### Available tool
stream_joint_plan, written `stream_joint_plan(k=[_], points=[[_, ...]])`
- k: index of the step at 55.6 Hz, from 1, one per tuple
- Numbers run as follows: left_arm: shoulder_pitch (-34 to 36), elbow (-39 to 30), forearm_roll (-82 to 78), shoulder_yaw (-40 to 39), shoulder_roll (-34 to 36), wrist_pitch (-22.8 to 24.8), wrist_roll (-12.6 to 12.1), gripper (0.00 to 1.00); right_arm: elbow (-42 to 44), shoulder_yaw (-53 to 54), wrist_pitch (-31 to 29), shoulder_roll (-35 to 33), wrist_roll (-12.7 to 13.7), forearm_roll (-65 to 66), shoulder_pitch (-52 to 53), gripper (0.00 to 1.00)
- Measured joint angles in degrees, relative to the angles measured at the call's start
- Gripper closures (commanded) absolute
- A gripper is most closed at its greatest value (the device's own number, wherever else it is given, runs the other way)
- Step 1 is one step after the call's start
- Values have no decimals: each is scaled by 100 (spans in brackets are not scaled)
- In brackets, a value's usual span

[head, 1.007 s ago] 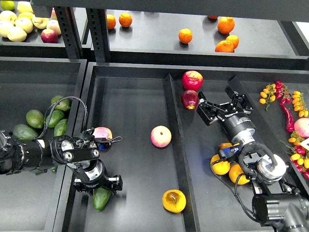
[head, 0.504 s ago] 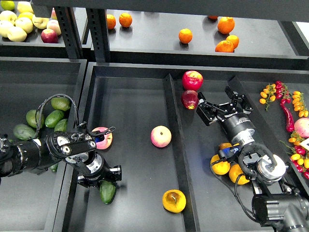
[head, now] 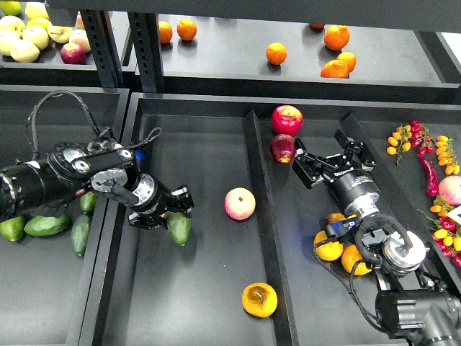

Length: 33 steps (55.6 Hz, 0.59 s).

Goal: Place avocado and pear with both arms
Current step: 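Lift the avocado onto the avocado pile and open the left gripper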

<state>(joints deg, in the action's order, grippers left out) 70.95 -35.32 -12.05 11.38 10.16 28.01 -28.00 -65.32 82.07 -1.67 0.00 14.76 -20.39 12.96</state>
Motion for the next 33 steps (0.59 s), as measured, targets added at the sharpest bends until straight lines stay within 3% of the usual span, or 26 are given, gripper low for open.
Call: stream_joint_plan(k=[13,33], points=[[89,-114,38,-330,917,0,0,92,94,-66,24,0,9,4,90,0],[94,-18,23,-417,1313,0,0,91,140,-97,10,0,2,-6,127,0]])
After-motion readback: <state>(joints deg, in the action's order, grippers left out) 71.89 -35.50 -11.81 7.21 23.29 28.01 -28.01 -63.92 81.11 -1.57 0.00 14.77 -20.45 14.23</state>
